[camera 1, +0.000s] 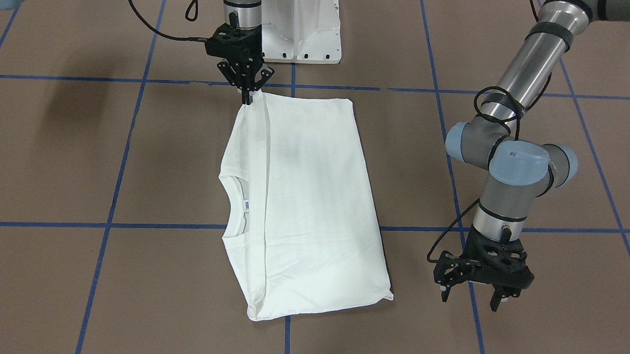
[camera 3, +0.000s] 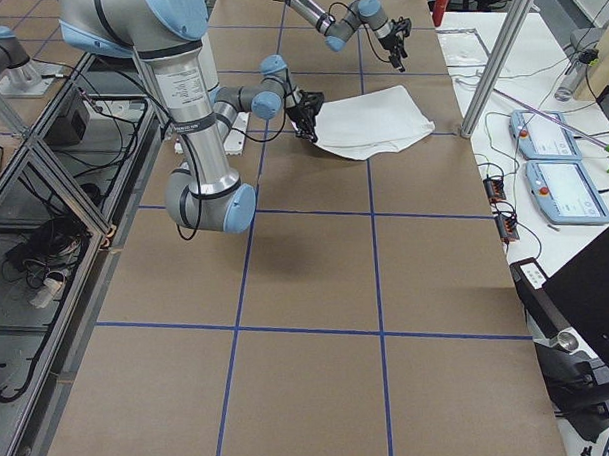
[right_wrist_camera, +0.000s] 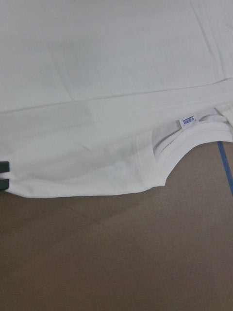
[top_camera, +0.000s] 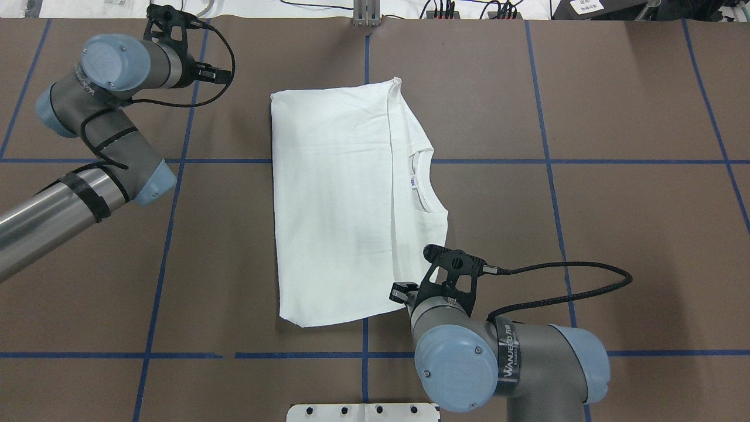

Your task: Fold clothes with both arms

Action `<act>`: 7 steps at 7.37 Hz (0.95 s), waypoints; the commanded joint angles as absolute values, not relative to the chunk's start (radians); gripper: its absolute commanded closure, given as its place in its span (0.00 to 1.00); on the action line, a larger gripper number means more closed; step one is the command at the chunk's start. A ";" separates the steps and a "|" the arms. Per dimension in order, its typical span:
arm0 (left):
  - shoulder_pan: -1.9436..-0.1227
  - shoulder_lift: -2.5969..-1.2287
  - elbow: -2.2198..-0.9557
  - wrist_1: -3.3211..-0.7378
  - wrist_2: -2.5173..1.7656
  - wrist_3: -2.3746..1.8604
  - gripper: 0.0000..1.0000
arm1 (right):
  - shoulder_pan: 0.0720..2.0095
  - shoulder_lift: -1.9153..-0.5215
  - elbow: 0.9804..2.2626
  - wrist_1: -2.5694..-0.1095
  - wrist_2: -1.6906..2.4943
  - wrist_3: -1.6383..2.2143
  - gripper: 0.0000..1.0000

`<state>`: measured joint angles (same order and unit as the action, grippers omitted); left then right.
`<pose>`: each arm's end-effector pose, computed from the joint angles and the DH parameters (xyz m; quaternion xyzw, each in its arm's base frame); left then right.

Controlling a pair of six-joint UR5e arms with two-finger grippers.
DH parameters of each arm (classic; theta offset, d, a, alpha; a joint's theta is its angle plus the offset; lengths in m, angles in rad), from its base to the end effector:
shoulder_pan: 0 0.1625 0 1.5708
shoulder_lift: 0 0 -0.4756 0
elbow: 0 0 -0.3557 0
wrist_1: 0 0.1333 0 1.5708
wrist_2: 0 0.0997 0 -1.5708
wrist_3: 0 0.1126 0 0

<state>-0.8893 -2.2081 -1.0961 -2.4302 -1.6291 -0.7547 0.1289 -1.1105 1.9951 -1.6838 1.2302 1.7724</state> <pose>0.3941 -0.6871 0.4607 0.3514 0.3408 -0.0177 0.8718 -0.5553 -0.2443 0.3200 0.1434 -0.3763 0.2131 0.8902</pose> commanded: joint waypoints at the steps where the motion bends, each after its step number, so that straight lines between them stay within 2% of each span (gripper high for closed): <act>1: -0.888 -2.207 -1.098 -2.431 -1.629 -0.755 0.00 | 0.113 -1.112 1.997 -1.687 1.206 1.760 0.00; 4: -0.888 -2.207 -1.101 -2.430 -1.631 -0.755 0.00 | 0.286 -1.054 1.944 -1.690 1.309 1.516 0.00; 7: -0.888 -2.171 -1.153 -2.428 -1.652 -0.755 0.00 | 0.435 -0.783 1.635 -1.819 1.471 1.353 0.00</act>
